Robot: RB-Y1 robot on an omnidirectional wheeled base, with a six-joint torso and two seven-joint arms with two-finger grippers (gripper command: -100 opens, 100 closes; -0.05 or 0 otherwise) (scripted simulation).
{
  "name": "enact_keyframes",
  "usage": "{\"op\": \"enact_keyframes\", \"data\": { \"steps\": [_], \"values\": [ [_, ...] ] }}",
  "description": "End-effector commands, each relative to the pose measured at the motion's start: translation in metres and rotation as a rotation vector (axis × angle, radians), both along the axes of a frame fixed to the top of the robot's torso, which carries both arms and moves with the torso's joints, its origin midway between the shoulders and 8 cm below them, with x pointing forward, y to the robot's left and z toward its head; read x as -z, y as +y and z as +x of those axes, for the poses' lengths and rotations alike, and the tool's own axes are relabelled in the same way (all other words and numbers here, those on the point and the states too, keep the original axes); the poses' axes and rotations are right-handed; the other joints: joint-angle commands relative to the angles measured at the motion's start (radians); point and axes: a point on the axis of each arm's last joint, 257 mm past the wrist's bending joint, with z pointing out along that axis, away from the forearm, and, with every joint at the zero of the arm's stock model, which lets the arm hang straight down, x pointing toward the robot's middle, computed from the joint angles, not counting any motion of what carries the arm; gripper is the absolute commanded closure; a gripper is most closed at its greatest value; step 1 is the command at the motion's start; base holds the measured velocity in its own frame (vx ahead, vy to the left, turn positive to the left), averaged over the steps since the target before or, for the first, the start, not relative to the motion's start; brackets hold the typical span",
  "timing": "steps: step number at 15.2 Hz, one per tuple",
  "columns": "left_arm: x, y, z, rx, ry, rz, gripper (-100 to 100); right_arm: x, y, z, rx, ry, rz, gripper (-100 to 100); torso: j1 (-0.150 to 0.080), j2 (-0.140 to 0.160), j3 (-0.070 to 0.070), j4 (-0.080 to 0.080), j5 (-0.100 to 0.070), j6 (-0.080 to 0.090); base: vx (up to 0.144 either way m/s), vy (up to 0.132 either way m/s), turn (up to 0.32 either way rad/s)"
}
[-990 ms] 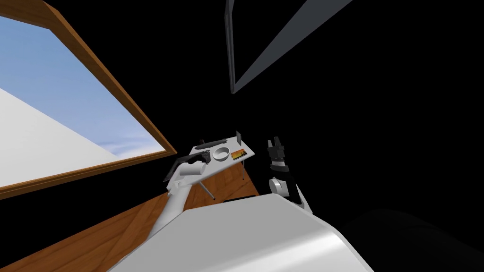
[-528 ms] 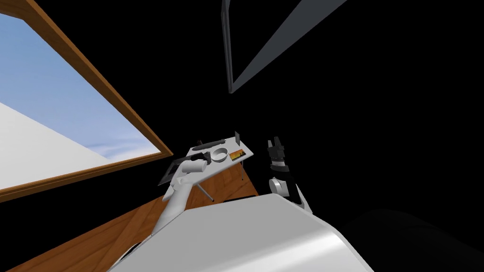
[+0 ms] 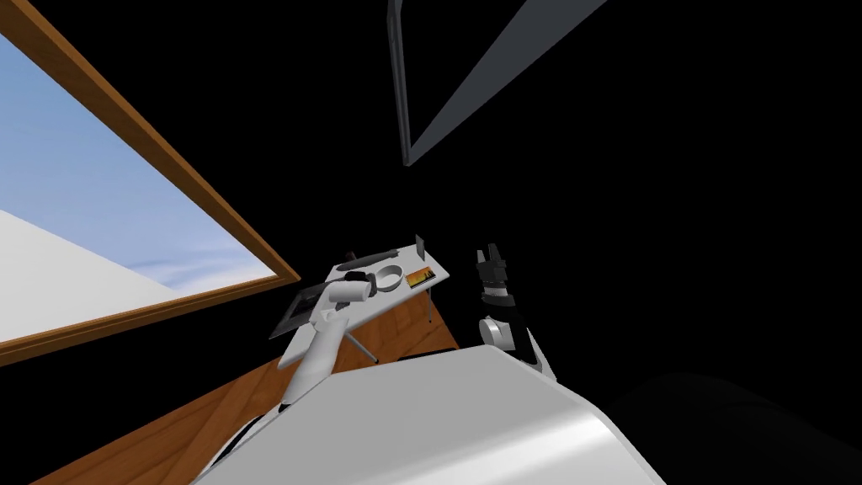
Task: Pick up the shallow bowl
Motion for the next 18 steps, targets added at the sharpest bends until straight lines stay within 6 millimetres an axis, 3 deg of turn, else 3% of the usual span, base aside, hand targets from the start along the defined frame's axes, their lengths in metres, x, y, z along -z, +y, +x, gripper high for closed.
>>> {"op": "enact_keyframes", "data": {
  "steps": [1,18],
  "values": [
    [0.006,0.000,-0.006,-0.012,0.038,-0.007,-100,0.000,0.000,0.000,0.000,0.000,0.000,0,0.000,0.000,0.000,0.000,0.000,0.000,0.015,-0.012,-0.021],
    [0.031,-0.018,-0.041,-0.116,0.307,-0.085,-100,0.000,0.000,0.000,0.000,0.000,0.000,0,0.000,0.000,0.000,0.000,0.000,0.000,0.019,-0.014,-0.046]
  ]
}}
